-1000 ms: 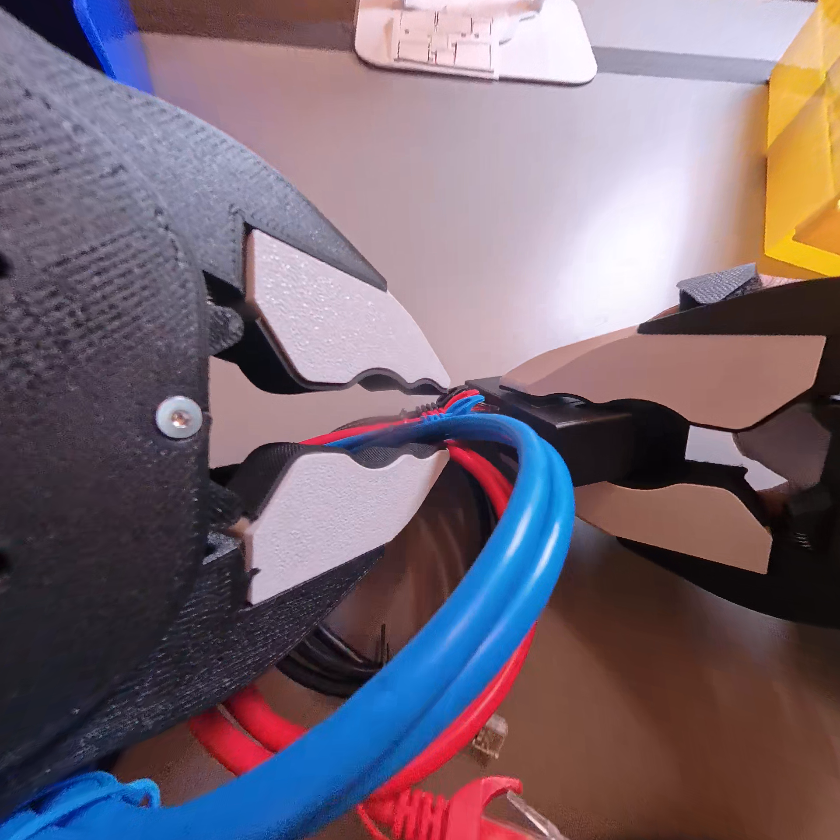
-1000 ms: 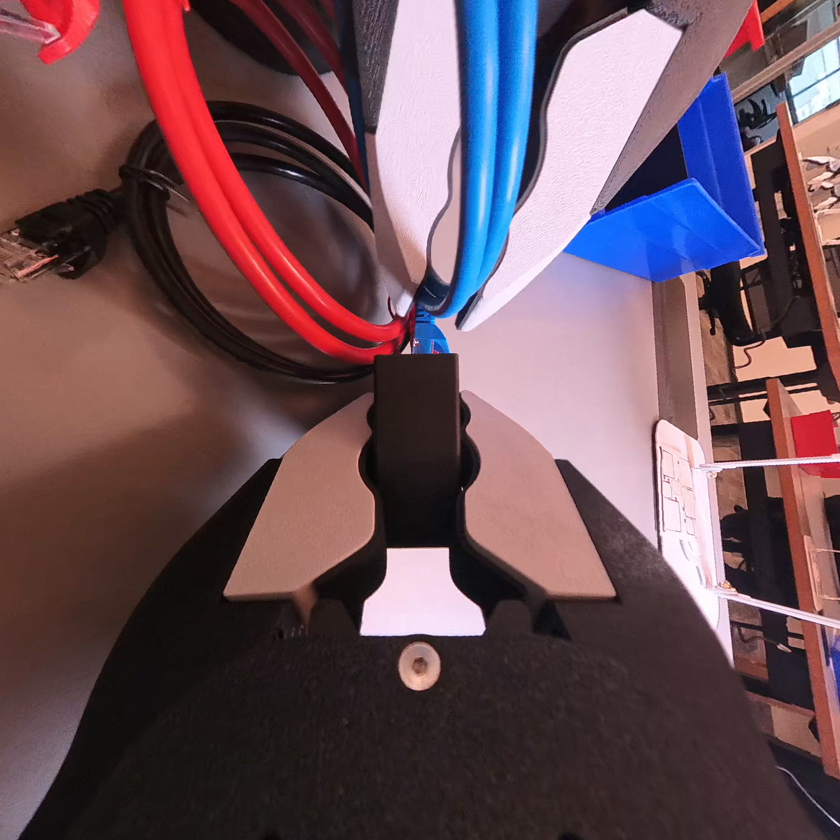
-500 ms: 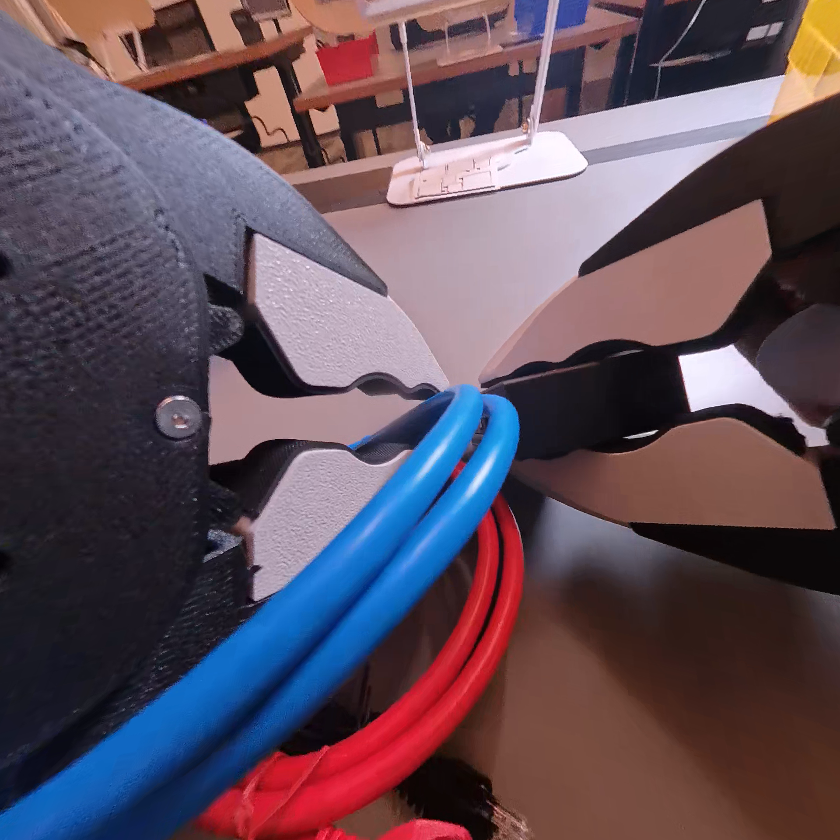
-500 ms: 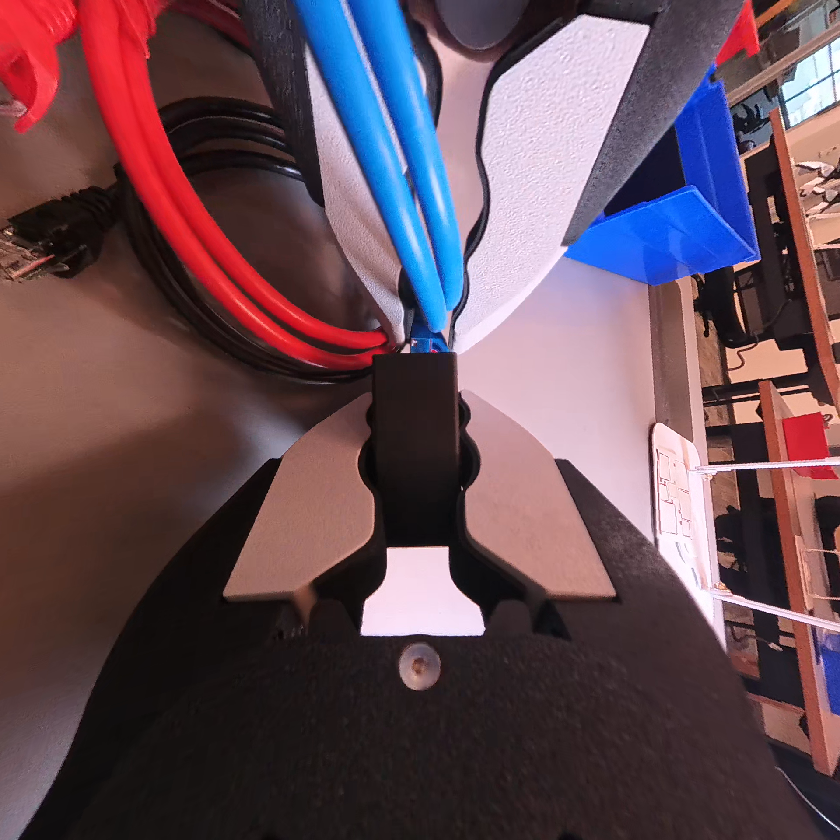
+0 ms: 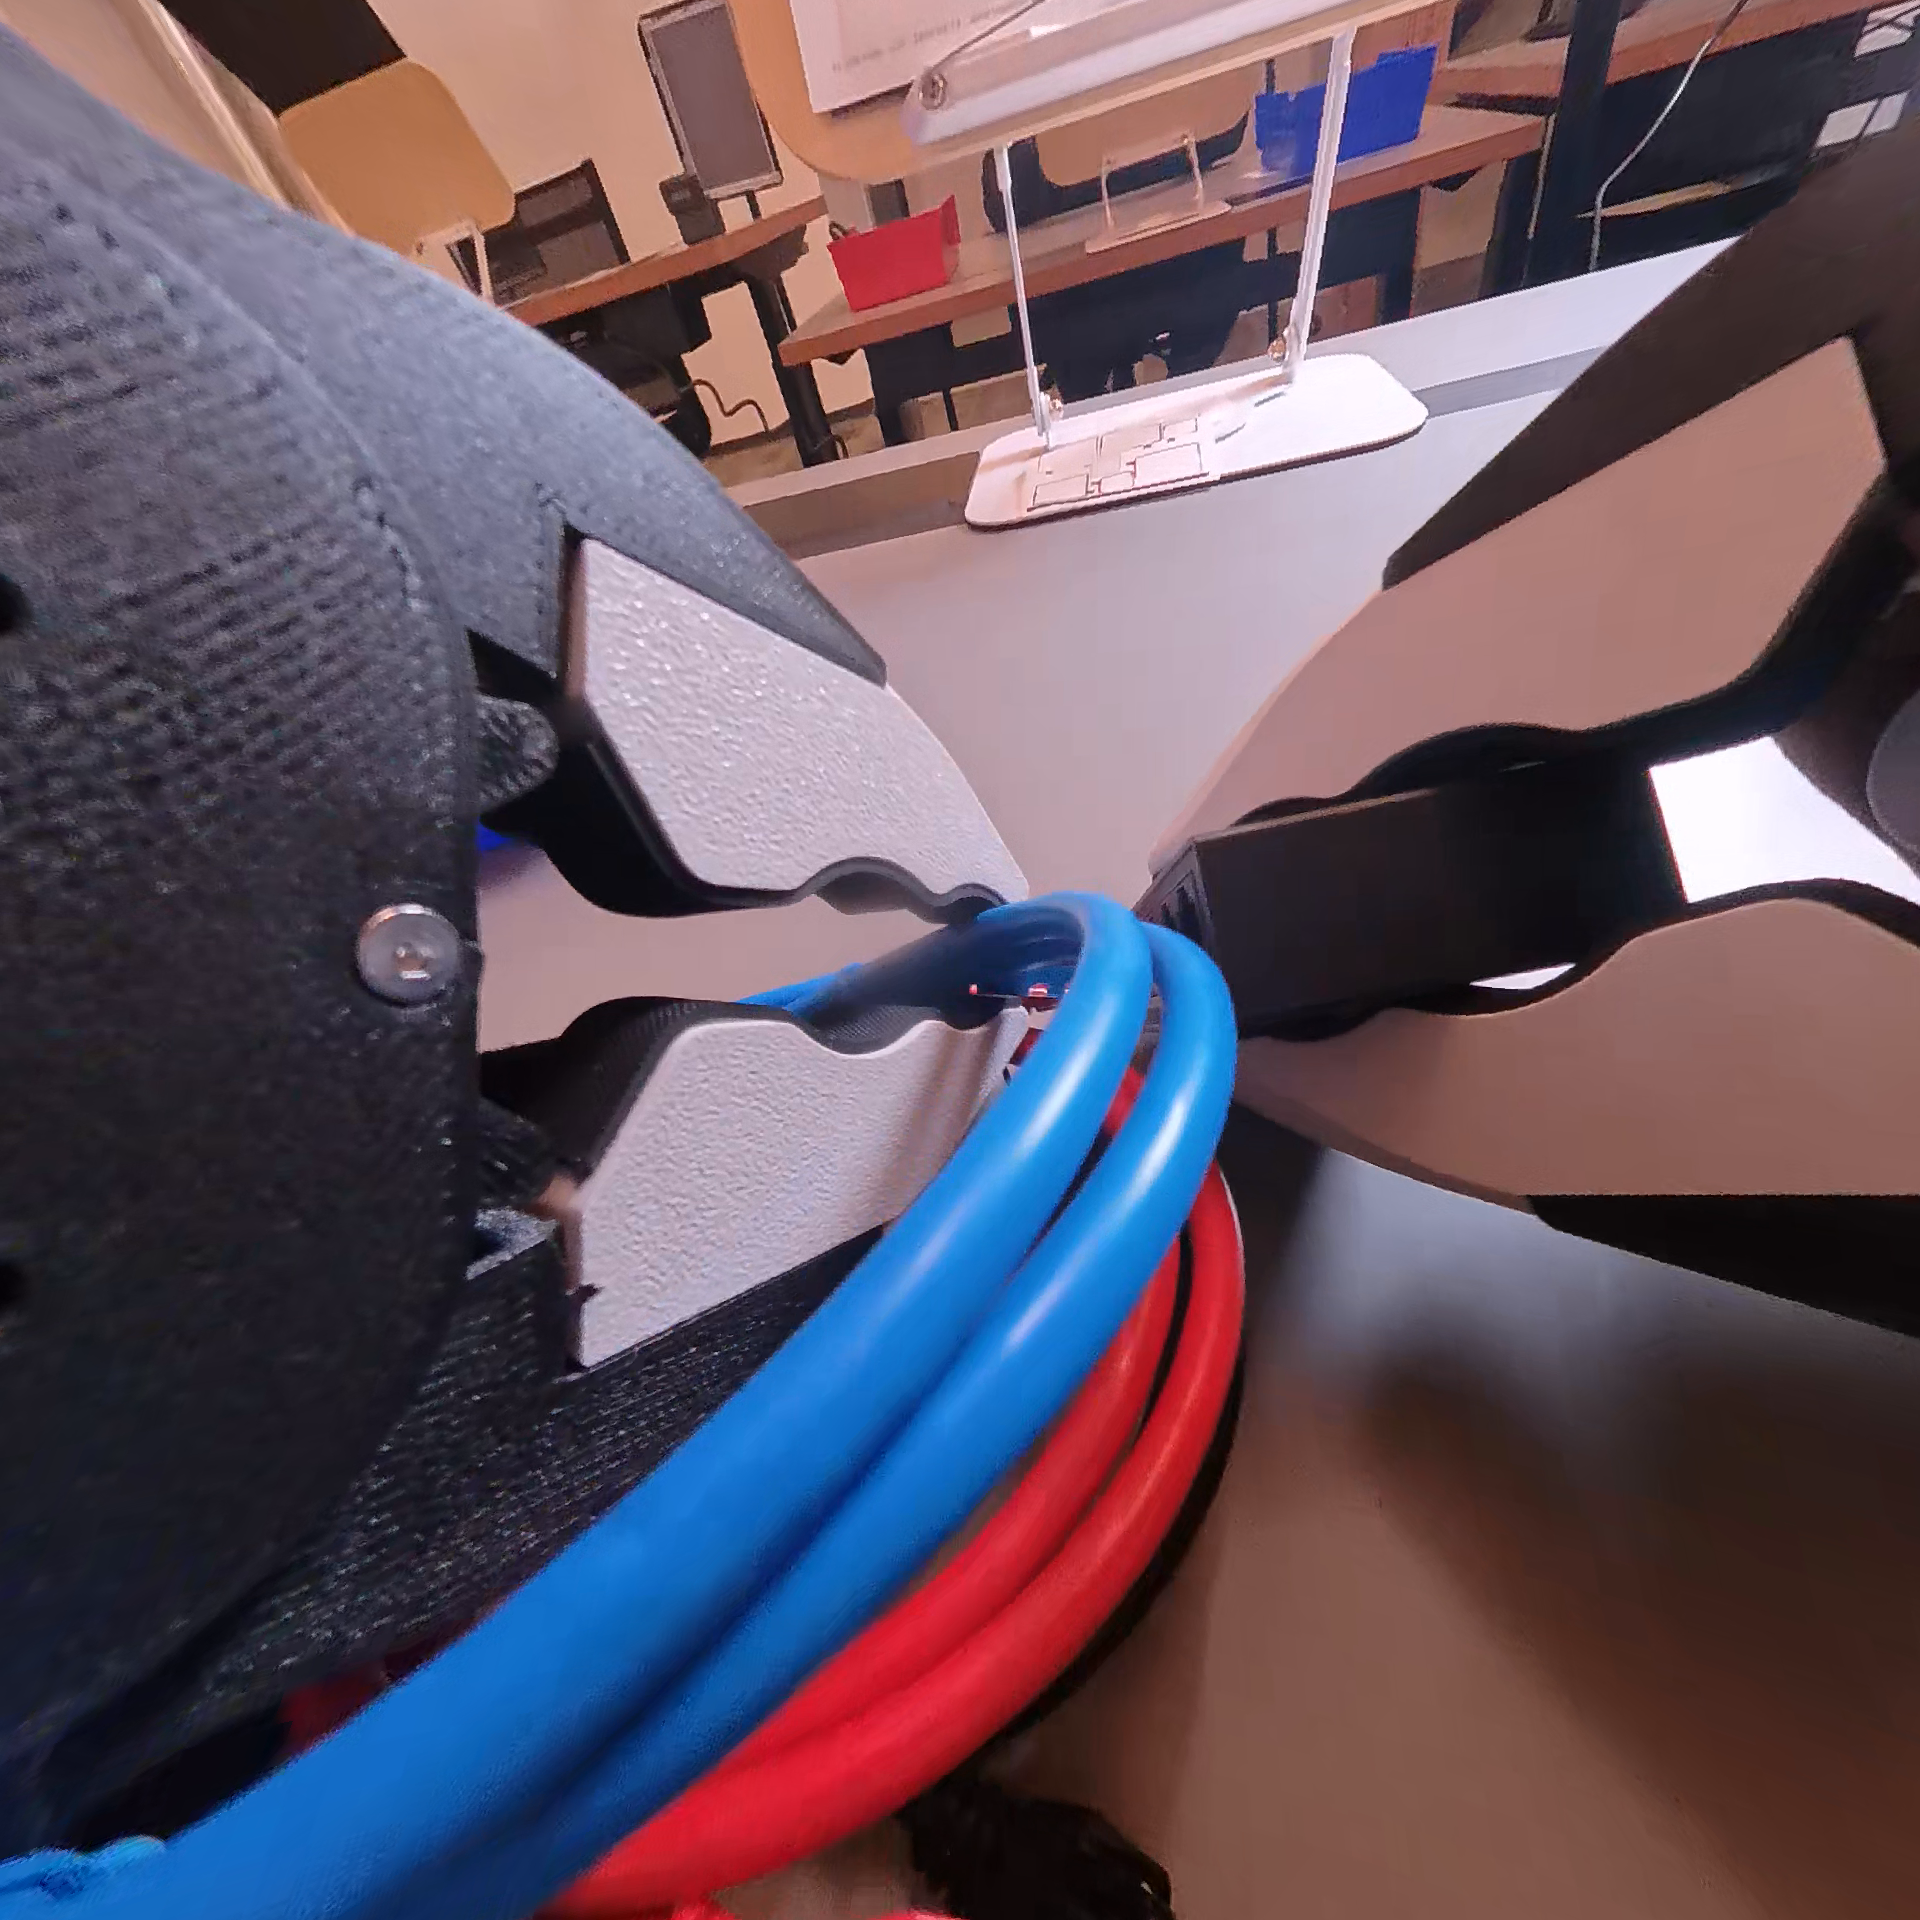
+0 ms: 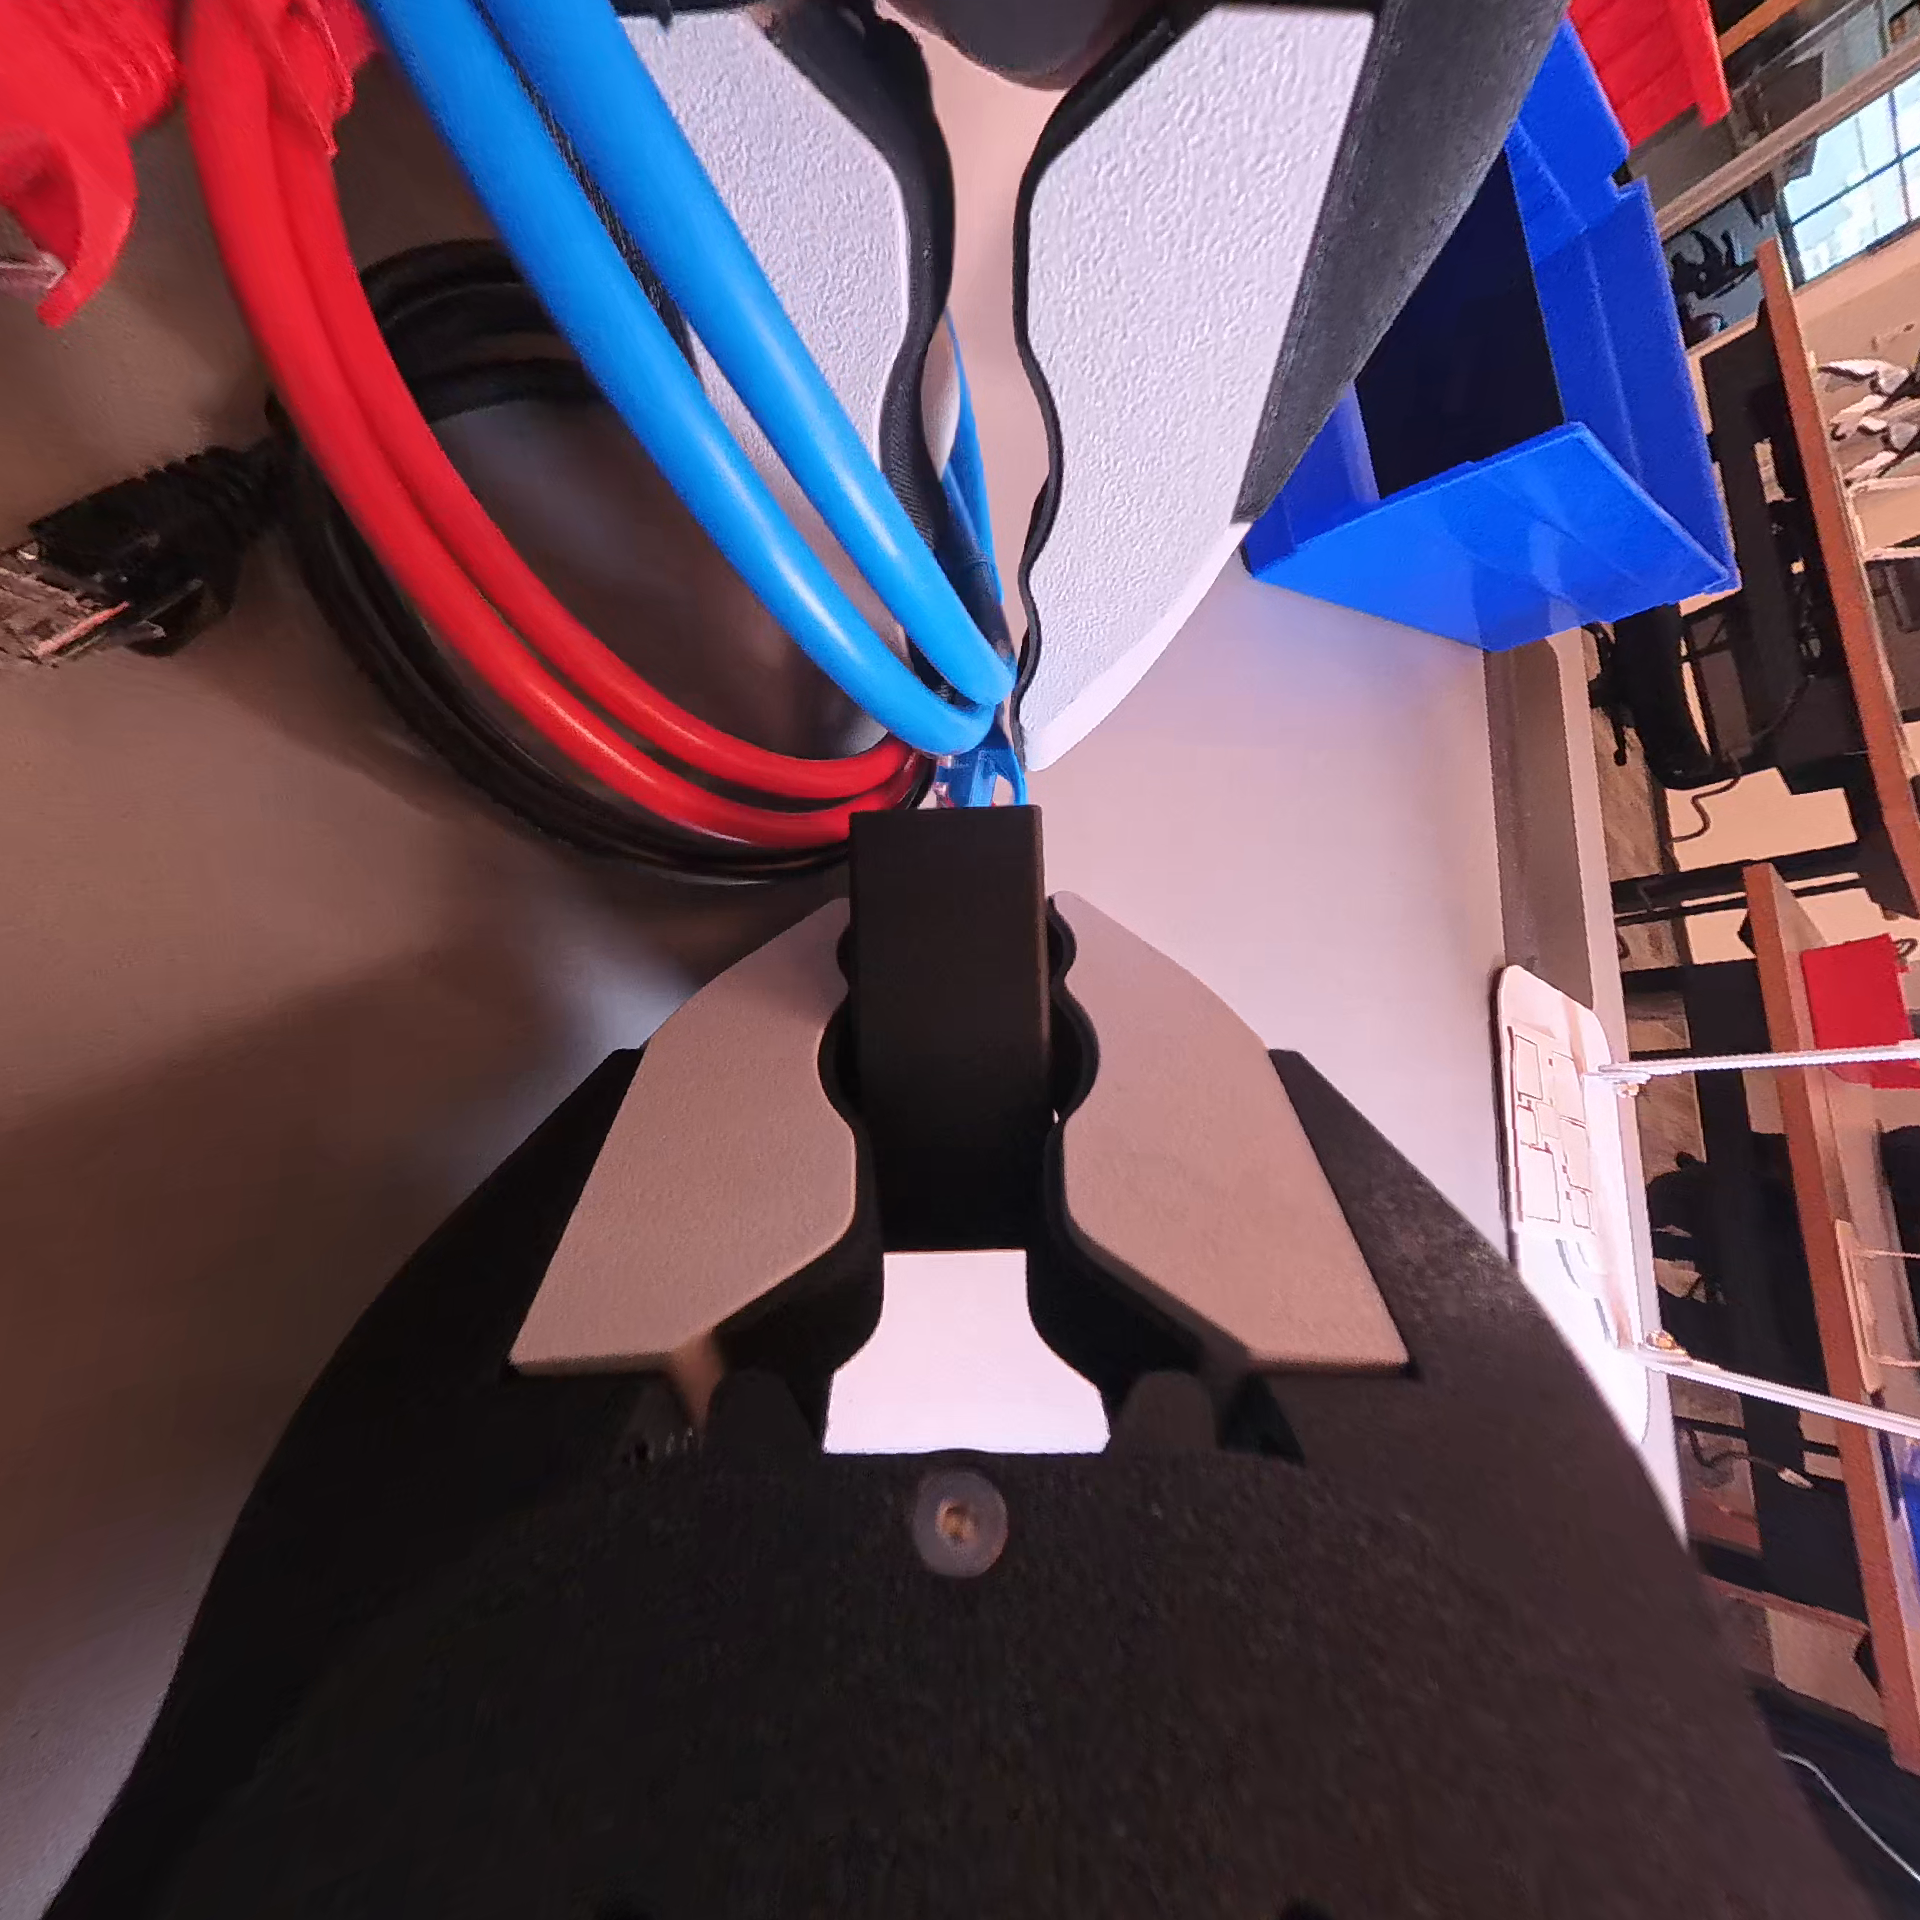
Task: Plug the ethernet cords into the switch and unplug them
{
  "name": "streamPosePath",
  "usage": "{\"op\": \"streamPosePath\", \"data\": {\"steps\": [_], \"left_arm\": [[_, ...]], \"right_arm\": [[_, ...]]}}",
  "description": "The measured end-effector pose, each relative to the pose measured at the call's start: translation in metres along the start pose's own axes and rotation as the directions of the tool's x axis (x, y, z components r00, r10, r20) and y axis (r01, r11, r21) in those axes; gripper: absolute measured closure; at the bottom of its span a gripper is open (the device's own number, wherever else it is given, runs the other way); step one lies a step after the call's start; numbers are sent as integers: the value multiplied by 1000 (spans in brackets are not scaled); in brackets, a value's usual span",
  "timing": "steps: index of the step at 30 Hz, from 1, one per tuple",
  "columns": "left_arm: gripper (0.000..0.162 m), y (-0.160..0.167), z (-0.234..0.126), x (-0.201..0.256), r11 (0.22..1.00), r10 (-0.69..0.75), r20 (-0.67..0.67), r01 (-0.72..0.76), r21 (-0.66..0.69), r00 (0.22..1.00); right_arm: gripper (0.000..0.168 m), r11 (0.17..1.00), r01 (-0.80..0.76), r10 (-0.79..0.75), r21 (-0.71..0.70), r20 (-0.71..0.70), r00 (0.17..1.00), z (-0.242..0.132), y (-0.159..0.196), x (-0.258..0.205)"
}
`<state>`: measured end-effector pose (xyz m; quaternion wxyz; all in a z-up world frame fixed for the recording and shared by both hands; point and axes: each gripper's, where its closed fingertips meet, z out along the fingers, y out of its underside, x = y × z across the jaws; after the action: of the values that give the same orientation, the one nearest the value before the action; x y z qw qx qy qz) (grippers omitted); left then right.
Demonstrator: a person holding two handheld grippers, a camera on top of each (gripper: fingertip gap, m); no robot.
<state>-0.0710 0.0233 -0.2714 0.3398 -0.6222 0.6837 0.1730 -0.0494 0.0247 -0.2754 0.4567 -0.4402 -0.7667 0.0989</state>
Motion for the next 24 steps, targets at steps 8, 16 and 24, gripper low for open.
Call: {"op": "streamPosePath", "data": {"steps": [8,16,24], "left_arm": [[150,-1,1,1,975,-212,-137,219,40,968],[151,-6,0,-5,926,-337,-156,357,123,929],[151,-10,2,-3,876,-411,-102,424,232,906]], "right_arm": [[139,1000,-5,5,8,-28,1000,-1,0,1],[139,1000,-27,27,14,-62,998,-2,3,5],[140,997,-44,51,63,-110,993,-4,-1,6]]}}
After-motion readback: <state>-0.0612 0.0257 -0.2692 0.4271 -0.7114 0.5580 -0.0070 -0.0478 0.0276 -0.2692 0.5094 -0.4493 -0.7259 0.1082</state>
